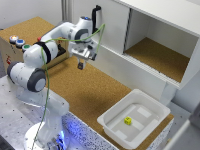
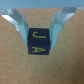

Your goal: Move to the box, then place the purple object

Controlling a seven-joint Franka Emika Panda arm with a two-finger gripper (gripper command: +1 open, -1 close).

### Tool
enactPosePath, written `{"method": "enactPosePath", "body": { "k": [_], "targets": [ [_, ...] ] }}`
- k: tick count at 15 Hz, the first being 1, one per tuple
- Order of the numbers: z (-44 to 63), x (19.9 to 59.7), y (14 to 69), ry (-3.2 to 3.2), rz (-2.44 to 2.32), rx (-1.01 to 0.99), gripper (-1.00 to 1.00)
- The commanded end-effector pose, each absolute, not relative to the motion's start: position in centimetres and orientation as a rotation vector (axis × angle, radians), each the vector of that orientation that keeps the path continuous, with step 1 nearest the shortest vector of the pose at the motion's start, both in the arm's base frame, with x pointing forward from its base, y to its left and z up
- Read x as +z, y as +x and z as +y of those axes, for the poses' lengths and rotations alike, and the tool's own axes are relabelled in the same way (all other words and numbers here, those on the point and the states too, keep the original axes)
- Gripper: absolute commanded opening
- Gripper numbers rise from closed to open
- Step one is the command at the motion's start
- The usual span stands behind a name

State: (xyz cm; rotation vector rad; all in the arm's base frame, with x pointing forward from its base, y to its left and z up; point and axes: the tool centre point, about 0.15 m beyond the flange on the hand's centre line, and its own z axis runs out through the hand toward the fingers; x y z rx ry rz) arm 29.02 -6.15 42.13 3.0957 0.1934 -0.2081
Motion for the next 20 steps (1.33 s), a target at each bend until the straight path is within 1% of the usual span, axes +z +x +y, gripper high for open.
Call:
{"method": "enactPosePath", "body": {
  "k": [1, 4, 8, 13, 20],
  "targets": [
    [-17.7, 40.6, 25.0, 3.138, -0.116, 0.016, -1.0],
    [-20.6, 40.1, 23.9, 3.115, -0.219, 0.034, -1.0],
    [-19.6, 40.7, 24.1, 3.136, -0.173, 0.109, -1.0],
    [-18.9, 41.5, 25.1, 3.139, -0.162, 0.112, -1.0],
    [-18.9, 41.5, 25.1, 3.139, -0.162, 0.112, -1.0]
  ]
}}
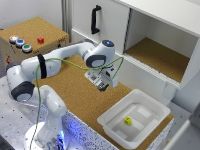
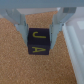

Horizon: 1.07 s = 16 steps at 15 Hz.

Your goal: Move to the box, then place the purple object

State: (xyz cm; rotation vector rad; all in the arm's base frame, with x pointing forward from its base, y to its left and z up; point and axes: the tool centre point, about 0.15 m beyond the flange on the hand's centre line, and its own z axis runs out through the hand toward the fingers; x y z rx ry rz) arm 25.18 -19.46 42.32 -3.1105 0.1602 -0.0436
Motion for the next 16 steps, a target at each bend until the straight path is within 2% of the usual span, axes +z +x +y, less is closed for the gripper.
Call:
{"method": "enactPosePath", "body": {
  "k": [1, 7, 8, 16],
  "targets": [
    [-18.9, 41.5, 25.1, -3.132, 0.161, -0.112, -1.0],
    [-18.9, 41.5, 25.1, -3.132, 0.161, -0.112, -1.0],
    [-20.3, 42.2, 25.5, -3.113, 0.197, -0.042, -1.0],
    [-33.5, 39.8, 27.7, -3.108, 0.579, -0.021, -1.0]
  ]
}}
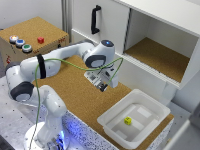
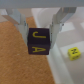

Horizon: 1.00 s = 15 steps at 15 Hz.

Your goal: Move to the box, then place the purple object

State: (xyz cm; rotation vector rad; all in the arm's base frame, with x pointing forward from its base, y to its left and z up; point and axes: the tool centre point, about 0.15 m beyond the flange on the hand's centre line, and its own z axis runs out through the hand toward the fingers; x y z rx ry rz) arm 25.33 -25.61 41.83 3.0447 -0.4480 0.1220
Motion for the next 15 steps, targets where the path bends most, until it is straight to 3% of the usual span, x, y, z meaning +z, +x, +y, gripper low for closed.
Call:
{"method": "enactPosePath", "body": {
  "k": [1, 11, 15],
  "targets": [
    [-34.7, 39.4, 28.3, 3.072, -0.584, 0.025, -1.0],
    [-40.4, 32.2, 35.3, 3.092, -0.595, -0.072, -1.0],
    [-41.3, 29.7, 36.5, 3.115, -0.601, 0.06, -1.0]
  ]
}}
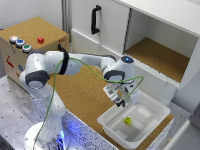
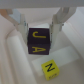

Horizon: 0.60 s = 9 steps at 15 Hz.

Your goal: Move to the box, then place the purple object

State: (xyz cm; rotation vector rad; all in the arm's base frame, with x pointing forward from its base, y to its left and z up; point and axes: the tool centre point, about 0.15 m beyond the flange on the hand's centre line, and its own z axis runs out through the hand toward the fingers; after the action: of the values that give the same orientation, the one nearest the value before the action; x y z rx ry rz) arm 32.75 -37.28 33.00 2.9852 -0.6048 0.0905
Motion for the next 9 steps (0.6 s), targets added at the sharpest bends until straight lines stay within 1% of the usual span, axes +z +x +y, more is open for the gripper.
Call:
{"method": "enactPosePath", "body": {
  "k": [1, 5, 9],
  "targets": [
    [-41.4, 29.3, 37.0, 3.131, -0.577, 0.085, -1.0],
    [-42.1, 26.9, 38.9, 3.166, -0.52, 0.103, -1.0],
    [-42.6, 25.5, 40.7, 3.145, -0.485, 0.111, -1.0]
  ]
}}
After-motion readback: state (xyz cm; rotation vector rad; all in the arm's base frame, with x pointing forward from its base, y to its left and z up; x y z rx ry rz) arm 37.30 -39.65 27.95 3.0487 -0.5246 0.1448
